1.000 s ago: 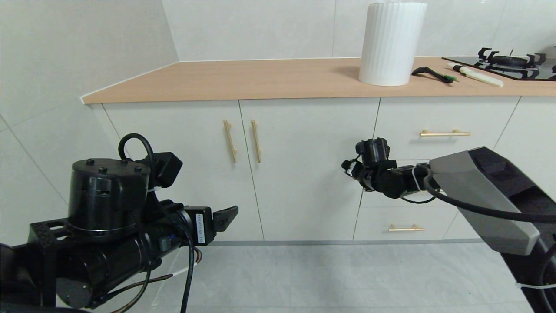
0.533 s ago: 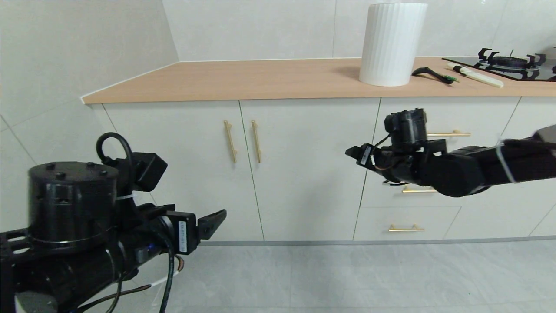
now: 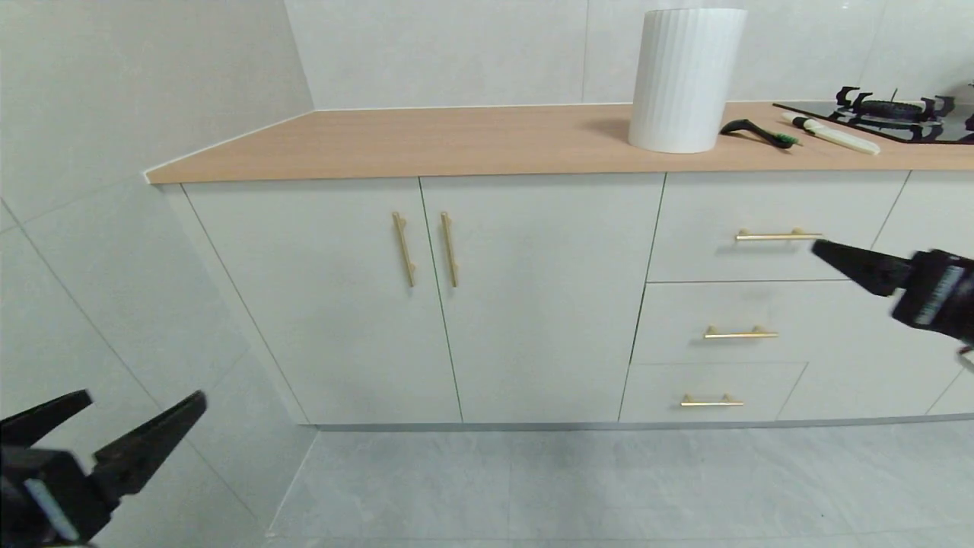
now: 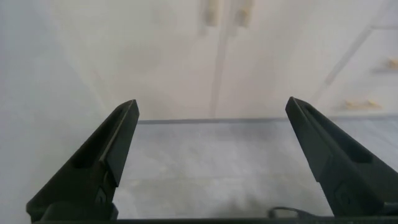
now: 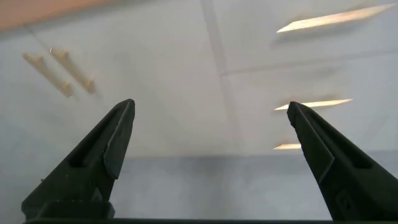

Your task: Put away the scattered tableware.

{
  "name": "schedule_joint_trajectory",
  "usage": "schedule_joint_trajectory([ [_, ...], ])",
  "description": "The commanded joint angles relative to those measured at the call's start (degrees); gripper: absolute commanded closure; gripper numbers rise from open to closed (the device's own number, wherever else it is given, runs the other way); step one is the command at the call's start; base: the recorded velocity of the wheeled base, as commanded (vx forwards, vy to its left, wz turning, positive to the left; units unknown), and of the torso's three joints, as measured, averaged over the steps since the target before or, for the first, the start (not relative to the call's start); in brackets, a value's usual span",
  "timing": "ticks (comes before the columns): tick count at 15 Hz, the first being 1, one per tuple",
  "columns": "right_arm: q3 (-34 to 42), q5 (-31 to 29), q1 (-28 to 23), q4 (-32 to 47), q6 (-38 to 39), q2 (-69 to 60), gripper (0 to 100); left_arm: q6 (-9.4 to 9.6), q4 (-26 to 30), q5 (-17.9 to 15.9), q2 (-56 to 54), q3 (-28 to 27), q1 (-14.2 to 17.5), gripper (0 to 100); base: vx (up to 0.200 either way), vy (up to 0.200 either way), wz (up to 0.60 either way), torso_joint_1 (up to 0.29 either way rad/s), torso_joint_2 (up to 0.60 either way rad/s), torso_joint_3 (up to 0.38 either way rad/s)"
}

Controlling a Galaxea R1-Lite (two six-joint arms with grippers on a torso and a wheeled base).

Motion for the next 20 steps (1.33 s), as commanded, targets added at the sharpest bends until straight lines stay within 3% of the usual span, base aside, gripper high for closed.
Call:
schedule_joint_trajectory([
  [1,14.0,0.69,-6.6,2.39,-9.68,-29.74,0,1.56,13.59,-0.08,-24.41,3.75,4.6,0,0.0,0.0,0.0,0.0,0.0,0.0],
  [2,14.27,-0.1,-6.78,6.96,-12.14,-36.25,0,3.06,19.13,-0.08,-29.86,3.58,4.6,0,0.0,0.0,0.0,0.0,0.0,0.0],
  [3,14.18,-1.51,-8.1,12.67,-15.48,-42.66,0,5.78,23.08,0.01,-35.13,3.4,4.68,0,0.0,0.0,0.0,0.0,0.0,0.0],
  [5,13.92,-2.21,-11.97,21.11,-19.26,-53.3,0,7.98,24.58,0.19,-39.97,3.93,9.08,0,0.0,0.0,0.0,0.0,0.0,0.0],
  [8,15.67,-2.65,-14.69,27.0,-18.99,-60.33,0,8.07,24.58,2.47,-41.29,4.28,11.8,0,0.0,0.0,0.0,0.0,0.0,0.0],
  [10,21.12,-3.0,-18.38,23.92,-17.59,-62.7,0,7.72,24.4,2.65,-41.29,5.07,15.58,0,0.0,0.0,0.0,0.0,0.0,0.0],
  [13,26.92,-2.74,-19.96,21.28,-16.97,-65.78,0,7.72,24.67,-1.22,-46.12,6.21,21.82,0,0.0,0.0,0.0,0.0,0.0,0.0],
  [15,31.41,-1.77,-19.96,17.86,-16.18,-65.78,0,7.63,23.96,-1.22,-46.65,9.47,21.82,0,0.0,0.0,0.0,0.0,0.0,0.0],
  [16,35.36,2.45,-19.96,17.68,-16.27,-65.78,0,8.42,20.89,-1.57,-46.74,12.19,21.82,0,0.0,0.0,0.0,0.0,0.0,0.0],
  [19,35.89,4.73,-19.96,22.51,-15.48,-65.78,0,13.87,12.27,-6.93,-46.82,21.6,21.82,0,0.0,0.0,0.0,0.0,0.0,0.0],
  [20,35.89,5.0,-19.96,25.24,-15.57,-65.78,0,14.04,11.04,-7.63,-46.74,22.65,21.82,0,0.0,0.0,0.0,0.0,0.0,0.0],
])
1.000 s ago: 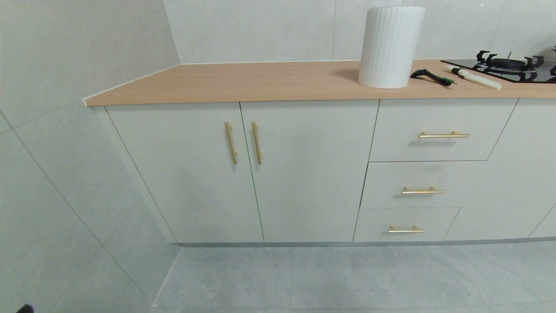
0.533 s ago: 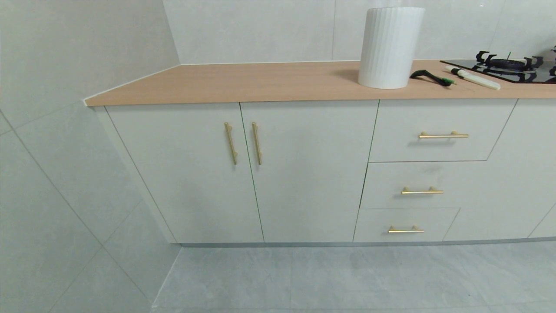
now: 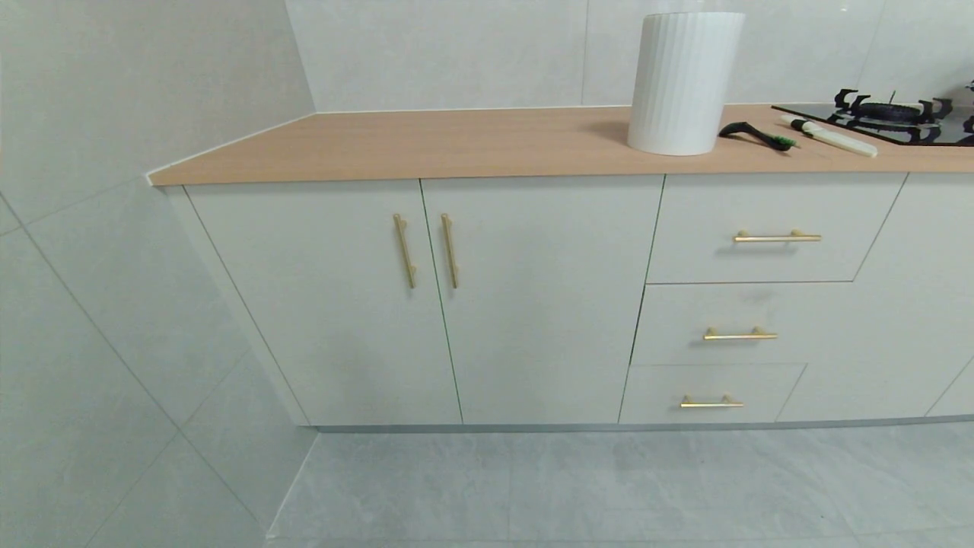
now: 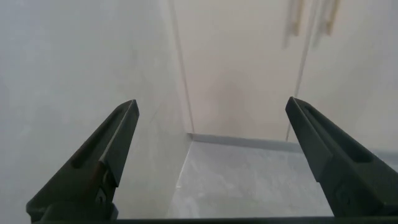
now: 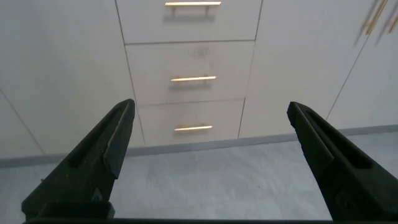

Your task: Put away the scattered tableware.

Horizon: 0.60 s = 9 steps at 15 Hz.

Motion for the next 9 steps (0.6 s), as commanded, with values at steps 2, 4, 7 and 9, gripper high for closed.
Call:
schedule_joint_trajectory([
  [2,0.38,2.99,0.09,2.36,0.86,0.22,0,-2.56,-0.88,-5.46,-0.11,3.28,-0.05,0,0.0,0.0,0.0,0.0,0.0,0.0],
  [4,0.2,7.65,0.09,5.79,1.56,0.22,0,-4.05,2.38,-11.0,-0.02,3.28,-0.05,0,0.0,0.0,0.0,0.0,0.0,0.0],
  [7,0.38,8.09,0.09,5.0,1.56,0.22,0,-2.29,2.02,-11.35,-0.02,3.28,-0.23,0,0.0,0.0,0.0,0.0,0.0,0.0],
  [9,0.38,8.18,0.09,5.0,1.39,0.14,0,-3.17,1.94,-11.26,-0.02,3.28,-0.23,0,0.0,0.0,0.0,0.0,0.0,0.0],
])
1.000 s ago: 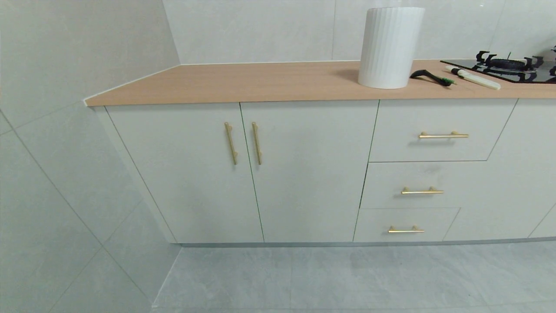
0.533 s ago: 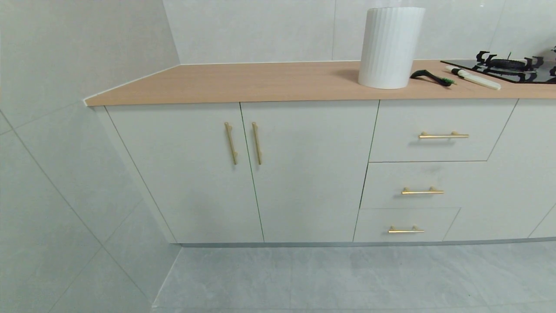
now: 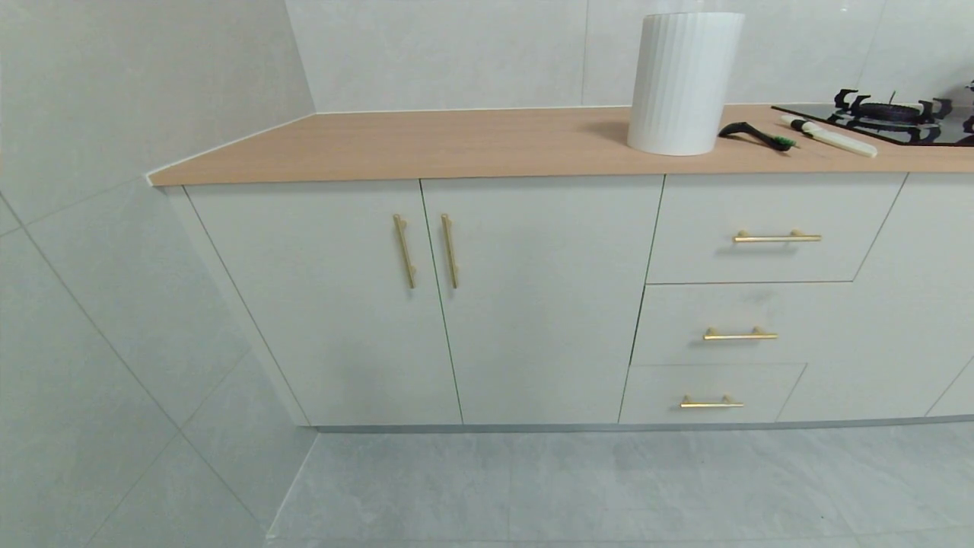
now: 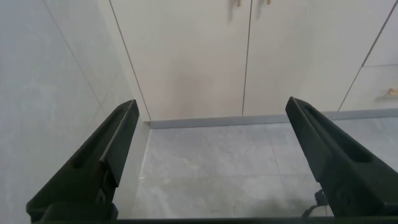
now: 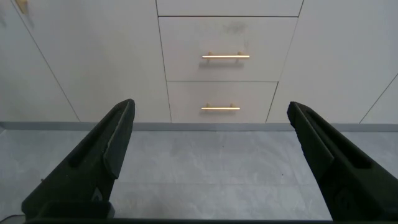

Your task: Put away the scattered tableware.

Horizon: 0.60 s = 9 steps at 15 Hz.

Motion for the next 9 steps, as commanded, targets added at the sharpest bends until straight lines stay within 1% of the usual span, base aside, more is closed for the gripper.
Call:
schedule_joint_trajectory([
  [1,0.0,-0.06,0.01,0.05,0.01,0.22,0,-0.32,0.06,0.03,0.11,0.02,-0.01,0,0.0,0.0,0.0,0.0,0.0,0.0],
  [2,0.0,-0.15,0.01,0.05,0.19,0.22,0,-2.16,-0.12,0.03,0.02,0.02,-0.01,0,0.0,0.0,0.0,0.0,0.0,0.0],
  [3,0.0,-0.15,0.01,0.05,0.19,0.22,0,-3.3,-0.12,0.11,0.11,0.02,-0.01,0,0.0,0.0,0.0,0.0,0.0,0.0],
  [6,0.0,-0.15,0.01,0.05,0.19,0.22,0,-3.22,-0.12,0.11,0.11,0.02,-0.01,0,0.0,0.0,0.0,0.0,0.0,0.0],
  [9,0.0,-0.06,0.01,0.05,0.1,0.22,0,-3.22,-0.03,0.11,0.11,0.02,-0.01,0,0.2,0.0,0.0,0.001,0.0,-0.002],
])
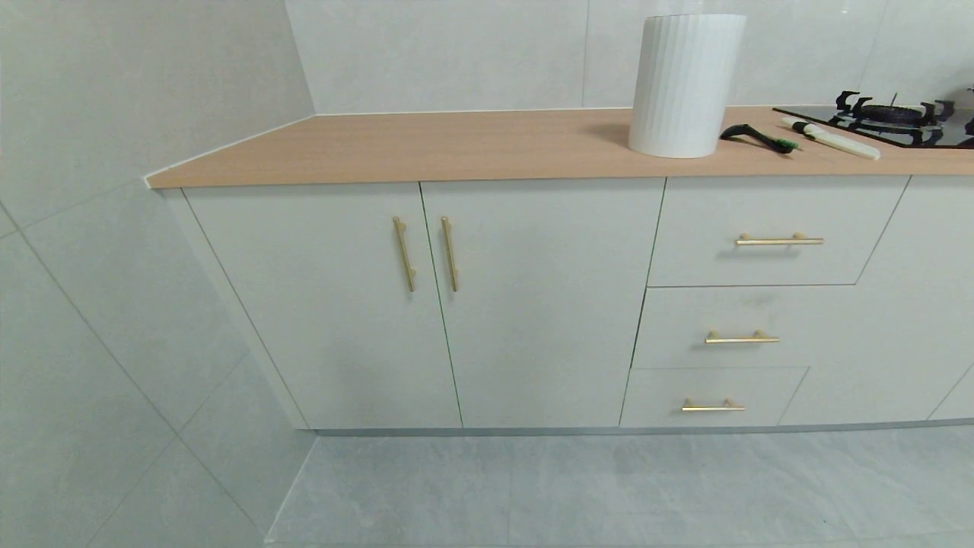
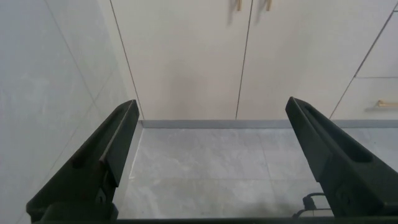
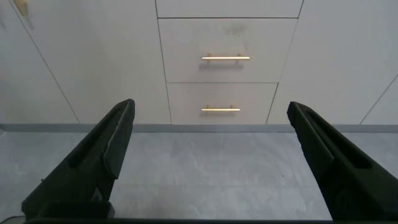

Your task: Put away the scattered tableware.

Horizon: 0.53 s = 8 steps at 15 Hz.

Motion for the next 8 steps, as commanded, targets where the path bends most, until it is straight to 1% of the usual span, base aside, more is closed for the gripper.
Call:
schedule_joint_trajectory([
  [1,0.0,0.02,0.01,0.0,0.03,0.2,0,-0.01,-0.01,0.0,0.09,0.0,0.04,0,0.2,0.0,0.0,0.012,0.0,0.007],
  [8,0.0,0.02,0.01,0.0,0.03,0.2,0,-0.01,-0.01,0.0,0.09,0.0,0.04,0,0.2,0.0,0.0,0.005,0.0,0.002],
])
